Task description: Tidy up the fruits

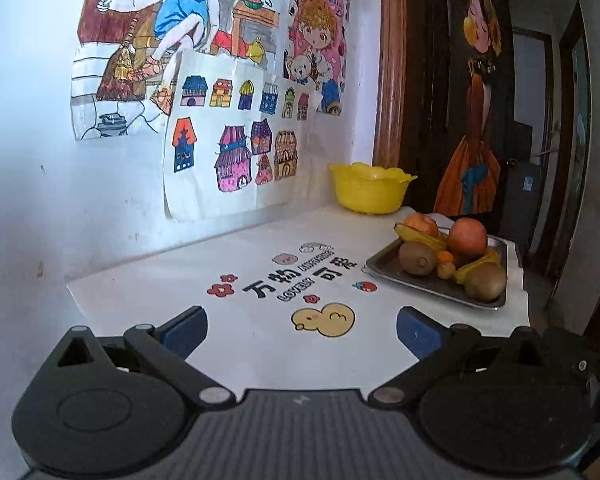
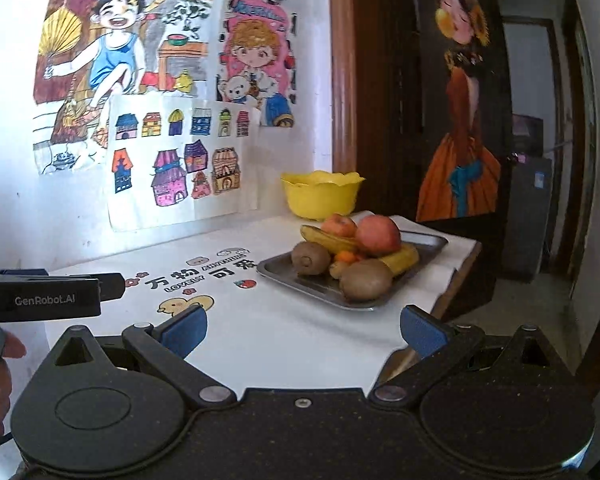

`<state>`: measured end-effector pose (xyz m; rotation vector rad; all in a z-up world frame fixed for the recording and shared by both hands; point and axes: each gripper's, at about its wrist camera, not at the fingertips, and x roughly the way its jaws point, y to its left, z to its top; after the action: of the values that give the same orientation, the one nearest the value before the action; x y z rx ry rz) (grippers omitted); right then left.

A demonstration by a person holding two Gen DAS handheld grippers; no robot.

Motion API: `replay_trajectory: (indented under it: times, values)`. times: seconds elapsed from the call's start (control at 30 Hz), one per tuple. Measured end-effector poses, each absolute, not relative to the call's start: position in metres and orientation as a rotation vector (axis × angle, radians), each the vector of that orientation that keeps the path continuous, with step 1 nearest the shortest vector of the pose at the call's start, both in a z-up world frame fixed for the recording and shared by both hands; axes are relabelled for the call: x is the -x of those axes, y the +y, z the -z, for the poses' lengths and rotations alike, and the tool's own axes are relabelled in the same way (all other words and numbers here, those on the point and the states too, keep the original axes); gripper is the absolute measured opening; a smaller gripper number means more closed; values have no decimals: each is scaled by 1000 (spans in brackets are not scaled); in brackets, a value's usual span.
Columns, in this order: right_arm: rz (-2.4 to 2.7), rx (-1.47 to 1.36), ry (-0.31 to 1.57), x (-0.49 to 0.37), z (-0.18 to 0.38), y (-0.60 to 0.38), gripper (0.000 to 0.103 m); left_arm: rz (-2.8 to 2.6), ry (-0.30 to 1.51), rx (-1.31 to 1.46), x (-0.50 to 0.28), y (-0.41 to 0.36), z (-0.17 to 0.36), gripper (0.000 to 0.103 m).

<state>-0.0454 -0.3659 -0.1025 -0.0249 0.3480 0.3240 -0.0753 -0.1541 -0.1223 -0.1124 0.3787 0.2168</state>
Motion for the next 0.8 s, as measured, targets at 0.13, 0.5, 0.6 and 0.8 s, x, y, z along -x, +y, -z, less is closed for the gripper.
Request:
replay_trajectory:
  times: [0.13, 0.5, 0.6, 0.8]
  values:
    - [-335, -3, 376, 40, 106, -365, 102, -220, 389, 99, 71, -156, 128, 103]
    - [-355, -25, 375, 14, 111, -348, 102, -198, 422, 105, 40, -144, 142, 103]
    - [-338, -12, 363, 12, 111, -343, 102, -189, 422, 100, 39, -139, 143, 103]
    - [-309, -14, 385, 13, 116, -336, 102, -186, 430, 102, 42, -128, 144, 103]
